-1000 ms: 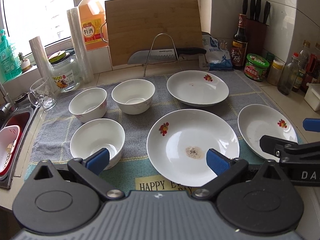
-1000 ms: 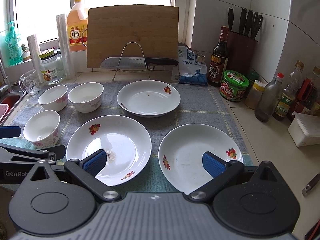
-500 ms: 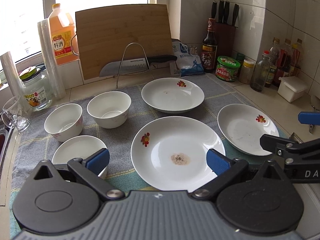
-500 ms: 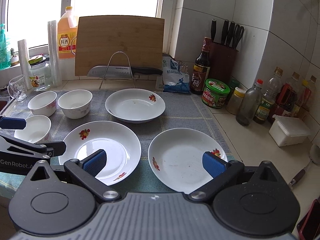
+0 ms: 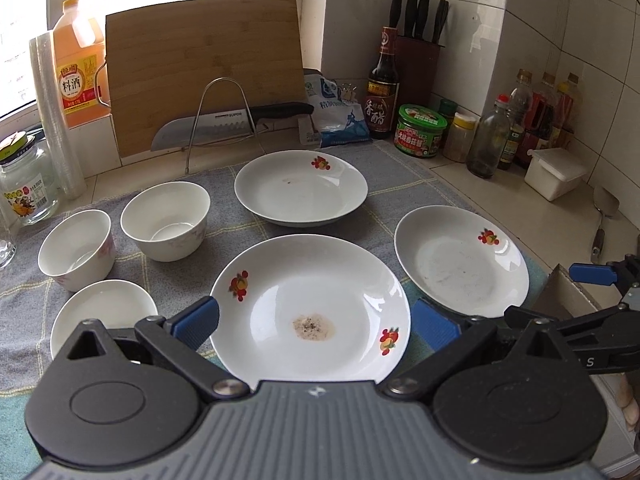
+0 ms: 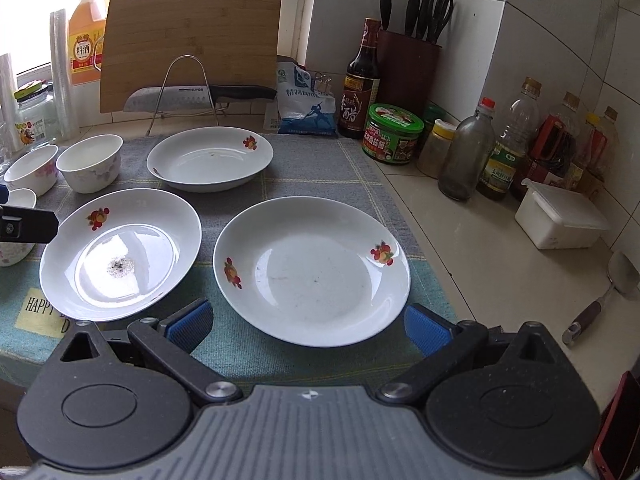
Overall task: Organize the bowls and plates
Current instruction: 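Move the left tool toward the white fruit-decal plate beside the stained plate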
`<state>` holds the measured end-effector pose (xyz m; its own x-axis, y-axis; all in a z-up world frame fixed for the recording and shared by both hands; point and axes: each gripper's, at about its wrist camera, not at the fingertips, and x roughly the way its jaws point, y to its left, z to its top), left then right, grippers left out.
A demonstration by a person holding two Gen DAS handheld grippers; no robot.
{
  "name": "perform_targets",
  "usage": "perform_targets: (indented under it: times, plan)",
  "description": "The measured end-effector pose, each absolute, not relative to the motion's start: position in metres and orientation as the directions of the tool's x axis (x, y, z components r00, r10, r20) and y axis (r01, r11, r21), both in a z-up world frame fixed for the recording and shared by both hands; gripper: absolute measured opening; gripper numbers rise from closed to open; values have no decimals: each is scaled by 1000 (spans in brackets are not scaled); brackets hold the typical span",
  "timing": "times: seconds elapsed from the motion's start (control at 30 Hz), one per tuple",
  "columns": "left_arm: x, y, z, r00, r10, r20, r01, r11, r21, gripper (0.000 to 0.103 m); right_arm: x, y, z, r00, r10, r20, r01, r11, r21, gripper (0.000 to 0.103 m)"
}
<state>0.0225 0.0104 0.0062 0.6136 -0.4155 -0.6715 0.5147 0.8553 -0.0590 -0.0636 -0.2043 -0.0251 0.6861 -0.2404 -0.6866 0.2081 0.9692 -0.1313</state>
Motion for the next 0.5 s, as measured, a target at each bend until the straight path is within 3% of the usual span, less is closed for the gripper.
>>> perform_targets:
  times: [0.5]
  plan:
    - [40,-39,-8,567,-400,-720,537,842,-45,102,-40,-245,-81,618,-138,-774,129,989,-74,103]
